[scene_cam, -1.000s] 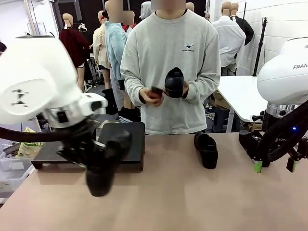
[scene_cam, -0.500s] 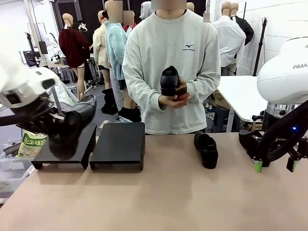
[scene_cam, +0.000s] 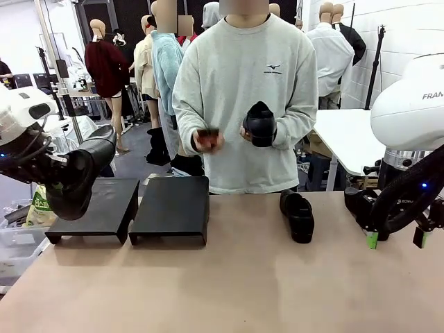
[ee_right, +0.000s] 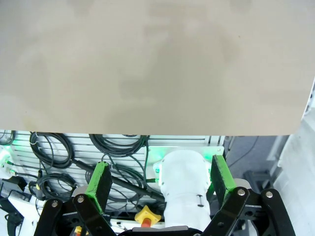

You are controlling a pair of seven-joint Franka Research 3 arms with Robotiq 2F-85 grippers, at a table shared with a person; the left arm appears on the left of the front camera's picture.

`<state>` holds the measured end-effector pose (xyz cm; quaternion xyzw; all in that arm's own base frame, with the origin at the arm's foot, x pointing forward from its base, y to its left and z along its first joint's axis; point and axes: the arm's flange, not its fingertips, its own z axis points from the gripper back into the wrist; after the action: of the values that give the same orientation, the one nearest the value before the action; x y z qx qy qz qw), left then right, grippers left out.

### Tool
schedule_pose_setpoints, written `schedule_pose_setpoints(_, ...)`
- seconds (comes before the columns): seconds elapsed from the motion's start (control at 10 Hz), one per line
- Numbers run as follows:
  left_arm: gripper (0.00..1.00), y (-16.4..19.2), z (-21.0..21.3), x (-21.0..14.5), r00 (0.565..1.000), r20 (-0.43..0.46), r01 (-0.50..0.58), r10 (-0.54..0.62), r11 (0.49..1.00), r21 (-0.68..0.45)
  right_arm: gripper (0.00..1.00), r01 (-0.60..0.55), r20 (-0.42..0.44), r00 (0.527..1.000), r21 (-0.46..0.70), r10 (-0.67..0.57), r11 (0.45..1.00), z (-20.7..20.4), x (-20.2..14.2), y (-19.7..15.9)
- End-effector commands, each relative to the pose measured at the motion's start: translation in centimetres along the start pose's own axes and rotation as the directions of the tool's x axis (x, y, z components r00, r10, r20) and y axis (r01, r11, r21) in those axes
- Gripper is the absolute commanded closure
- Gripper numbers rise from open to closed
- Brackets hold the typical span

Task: Organize the shoes by placing them on the stand.
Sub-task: Place the Shoe from the middle of the table onto the Shoes Stand.

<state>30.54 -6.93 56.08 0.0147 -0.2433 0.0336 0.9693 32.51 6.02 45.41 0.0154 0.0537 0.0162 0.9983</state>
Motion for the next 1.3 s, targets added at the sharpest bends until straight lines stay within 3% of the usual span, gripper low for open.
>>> schedule_pose_setpoints(0.0,1.0,-0.3,0.0,-0.1,1.0,-0.006,0.009,-0.009,1.0,-0.001,0.0,-0.004,-0.002,1.0,0.007,0.004,1.0,0.2,0.4,0.1)
schedule_pose_setpoints(0.3,1.0,0.3,-2.1,0.7,1.0,0.008,-0.022,0.022,1.0,0.013,0.0,-0.004,-0.002,1.0,0.007,0.004,1.0,0.2,0.4,0.1)
schedule_pose_setpoints(0.4,1.0,1.4,-4.0,1.4,1.0,0.011,-0.024,0.024,0.999,-0.027,0.0,-0.004,-0.002,1.0,0.007,0.004,1.0,0.2,0.4,0.1)
schedule_pose_setpoints(0.6,1.0,4.3,-7.9,3.4,0.997,-0.065,-0.051,0.042,0.988,-0.145,0.0,-0.004,-0.002,1.0,0.007,0.004,1.0,0.2,0.4,0.1)
schedule_pose_setpoints(1.2,1.0,9.6,-13.0,8.8,0.995,-0.055,-0.092,0.088,0.993,-0.079,0.0,-0.004,-0.002,1.0,0.007,0.004,1.0,0.2,0.4,0.1)
